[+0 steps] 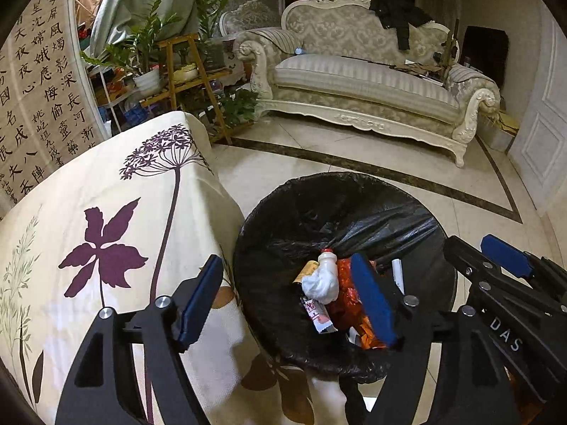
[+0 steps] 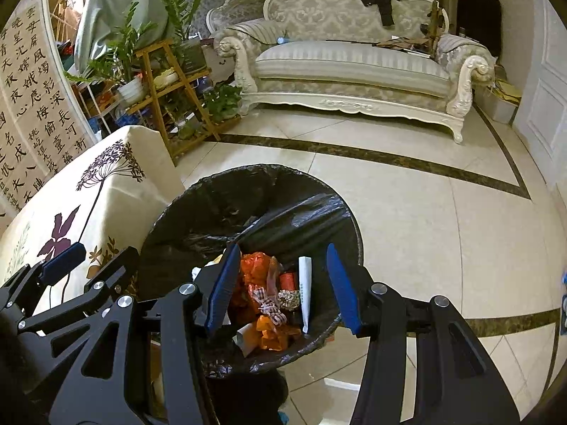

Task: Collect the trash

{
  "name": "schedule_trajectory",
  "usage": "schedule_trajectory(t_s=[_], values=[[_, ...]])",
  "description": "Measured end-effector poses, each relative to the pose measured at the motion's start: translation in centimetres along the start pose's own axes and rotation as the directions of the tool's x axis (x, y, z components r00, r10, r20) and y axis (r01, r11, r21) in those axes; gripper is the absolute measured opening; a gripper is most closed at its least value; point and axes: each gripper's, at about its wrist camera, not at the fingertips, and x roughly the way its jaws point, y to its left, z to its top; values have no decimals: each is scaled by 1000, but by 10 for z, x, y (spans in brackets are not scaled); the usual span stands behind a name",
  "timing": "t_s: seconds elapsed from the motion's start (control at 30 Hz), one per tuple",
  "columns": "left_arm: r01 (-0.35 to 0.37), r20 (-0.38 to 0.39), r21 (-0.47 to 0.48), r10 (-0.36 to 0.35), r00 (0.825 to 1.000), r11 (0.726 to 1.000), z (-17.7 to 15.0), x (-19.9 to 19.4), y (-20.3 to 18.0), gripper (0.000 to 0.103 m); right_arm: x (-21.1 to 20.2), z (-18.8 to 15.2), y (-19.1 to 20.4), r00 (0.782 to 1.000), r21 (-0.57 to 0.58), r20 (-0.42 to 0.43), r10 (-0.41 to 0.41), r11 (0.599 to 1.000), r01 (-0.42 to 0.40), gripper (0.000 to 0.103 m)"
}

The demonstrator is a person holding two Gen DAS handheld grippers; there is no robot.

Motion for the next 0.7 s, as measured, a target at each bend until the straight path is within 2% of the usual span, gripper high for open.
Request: schedule_trajectory(t_s=[0.33,0.43,0.7], values=[[-23,19,-22,23,1000,999,-4,-13,10,80,-6,-2,2,1000,-9,6,0,1000,0,50],[-27,22,-35,28,999,999,-7,-19,16,80,-11,-4,6,1000,-20,16,-4,1000,4,58],[-66,72,-39,68,995,997,-10,-40,23,84,-28,-10,20,999,-46,42,-3,999,5,61]])
